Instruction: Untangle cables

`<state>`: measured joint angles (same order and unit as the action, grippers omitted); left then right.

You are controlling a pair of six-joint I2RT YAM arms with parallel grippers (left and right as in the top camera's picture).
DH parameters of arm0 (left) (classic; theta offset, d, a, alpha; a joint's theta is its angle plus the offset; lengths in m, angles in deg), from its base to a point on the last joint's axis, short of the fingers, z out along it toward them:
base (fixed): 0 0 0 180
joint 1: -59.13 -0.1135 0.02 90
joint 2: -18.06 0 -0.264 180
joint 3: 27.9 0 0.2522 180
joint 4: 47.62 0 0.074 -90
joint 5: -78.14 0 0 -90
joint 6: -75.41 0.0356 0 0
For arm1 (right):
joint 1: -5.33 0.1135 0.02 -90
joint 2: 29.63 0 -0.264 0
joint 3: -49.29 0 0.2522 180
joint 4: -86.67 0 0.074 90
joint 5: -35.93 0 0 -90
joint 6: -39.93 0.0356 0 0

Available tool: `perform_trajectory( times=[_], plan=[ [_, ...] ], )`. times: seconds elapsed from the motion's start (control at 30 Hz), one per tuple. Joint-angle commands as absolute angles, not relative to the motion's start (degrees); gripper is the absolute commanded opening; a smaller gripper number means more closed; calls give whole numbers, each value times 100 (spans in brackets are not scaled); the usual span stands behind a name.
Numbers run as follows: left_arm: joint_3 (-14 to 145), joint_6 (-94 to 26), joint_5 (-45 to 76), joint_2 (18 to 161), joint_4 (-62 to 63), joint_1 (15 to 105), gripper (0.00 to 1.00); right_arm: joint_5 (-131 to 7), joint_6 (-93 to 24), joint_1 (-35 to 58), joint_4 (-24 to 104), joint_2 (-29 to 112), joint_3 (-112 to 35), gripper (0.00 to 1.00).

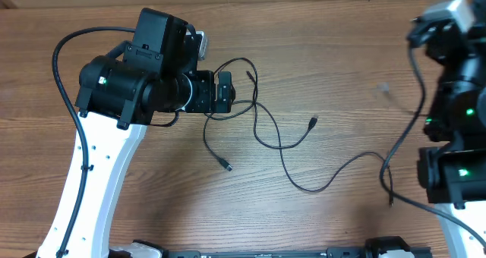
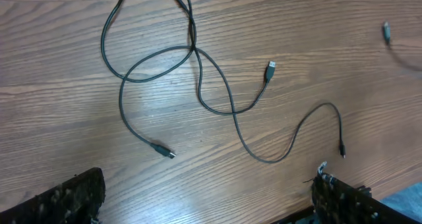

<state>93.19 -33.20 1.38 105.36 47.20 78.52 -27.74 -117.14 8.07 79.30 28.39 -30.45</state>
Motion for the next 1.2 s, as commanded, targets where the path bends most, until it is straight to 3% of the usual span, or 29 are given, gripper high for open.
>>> perform_trajectory(
  times=[0.0, 0.17, 0.4, 0.7, 0.87, 1.0, 1.07, 1.1, 1.13, 1.17],
  plan=[
    [9326, -3237, 103, 10556, 4716, 7826, 100, -3124, -11432, 237, 7974, 2889, -3095, 4],
    [9326, -3237, 103, 10556, 4716, 7826, 100, -3749, -10249, -1108, 8155, 3411, -3095, 4],
    [9326, -3237, 103, 10556, 4716, 7826, 100, -3273, -8133, -2646, 8092, 4679, -3095, 4],
    [9326, -3237, 103, 10556, 4716, 7826, 100, -3271, -7403, -3658, 7957, 5883, -3095, 4],
    [9326, -3237, 103, 10556, 4716, 7826, 100, -3430, -6120, -4399, 7810, 6198, -3095, 4],
    [9326, -3237, 103, 10556, 4716, 7826, 100, -4538, -5012, -5129, 7058, 6642, -3095, 4],
    [9326, -3237, 103, 10556, 4716, 7826, 100, -4967, -4551, -5308, 6835, 6830, -3095, 14],
    [9326, -3237, 103, 10556, 4716, 7826, 100, -5360, -4177, -5405, 6608, 6985, -3095, 31],
    [9326, -3237, 103, 10556, 4716, 7826, 100, -5528, -4061, -5418, 6503, 7035, -3095, 37],
    [9326, -3237, 103, 10556, 4716, 7826, 100, -5705, -3996, -5416, 6387, 7063, -3095, 56]
  ],
)
